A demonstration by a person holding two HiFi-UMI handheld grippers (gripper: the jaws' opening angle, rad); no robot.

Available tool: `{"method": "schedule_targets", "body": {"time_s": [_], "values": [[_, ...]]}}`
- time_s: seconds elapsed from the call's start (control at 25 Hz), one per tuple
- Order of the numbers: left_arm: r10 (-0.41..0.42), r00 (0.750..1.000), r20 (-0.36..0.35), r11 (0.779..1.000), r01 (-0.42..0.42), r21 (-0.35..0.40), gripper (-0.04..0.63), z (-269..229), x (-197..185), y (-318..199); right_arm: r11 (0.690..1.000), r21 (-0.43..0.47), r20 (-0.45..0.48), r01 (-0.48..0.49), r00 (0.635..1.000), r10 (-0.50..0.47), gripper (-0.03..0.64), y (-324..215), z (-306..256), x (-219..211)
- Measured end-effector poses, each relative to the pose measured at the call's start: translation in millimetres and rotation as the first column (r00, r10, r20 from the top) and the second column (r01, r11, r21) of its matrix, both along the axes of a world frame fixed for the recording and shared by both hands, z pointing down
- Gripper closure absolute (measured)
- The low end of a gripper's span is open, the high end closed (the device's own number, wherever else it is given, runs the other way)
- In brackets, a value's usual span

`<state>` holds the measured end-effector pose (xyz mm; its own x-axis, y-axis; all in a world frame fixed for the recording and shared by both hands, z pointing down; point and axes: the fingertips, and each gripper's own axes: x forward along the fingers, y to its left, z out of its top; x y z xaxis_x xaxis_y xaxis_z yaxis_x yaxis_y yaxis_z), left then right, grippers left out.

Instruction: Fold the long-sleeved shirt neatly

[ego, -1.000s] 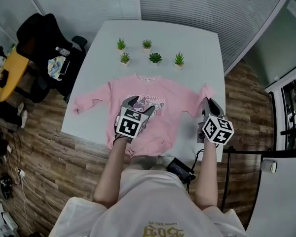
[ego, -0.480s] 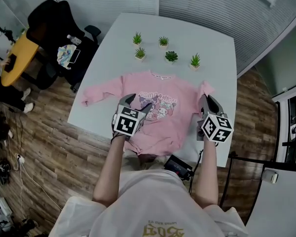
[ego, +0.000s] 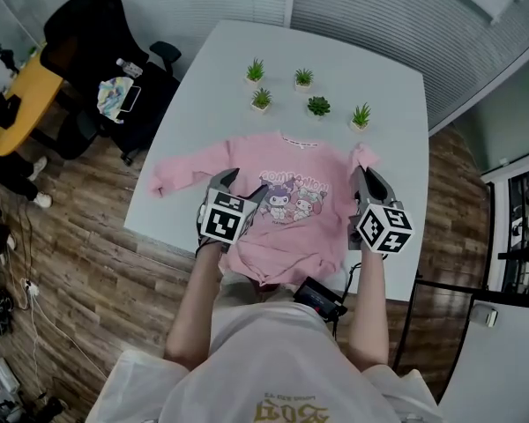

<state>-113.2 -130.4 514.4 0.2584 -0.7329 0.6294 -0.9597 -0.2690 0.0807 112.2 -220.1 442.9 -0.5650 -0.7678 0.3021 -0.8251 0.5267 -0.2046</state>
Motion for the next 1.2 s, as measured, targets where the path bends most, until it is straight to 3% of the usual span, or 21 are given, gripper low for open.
{"method": "schedule_targets", "body": {"time_s": [0.68,1.2], "values": [[0.024,0.999,-0.044,0.999,-0.025,-0.037,0.272,25,-81,-4,0.999,0.005,-0.062,0.054,0.997,-0.053,0.575,3,10,-119],[0.038,0.998,-0.053,0.996,-0.043,-0.082,0.272,51,-118,1,0.995,-0.024,-0.138,0.093,0.986,-0.096,0.574,8,48,-179]]}}
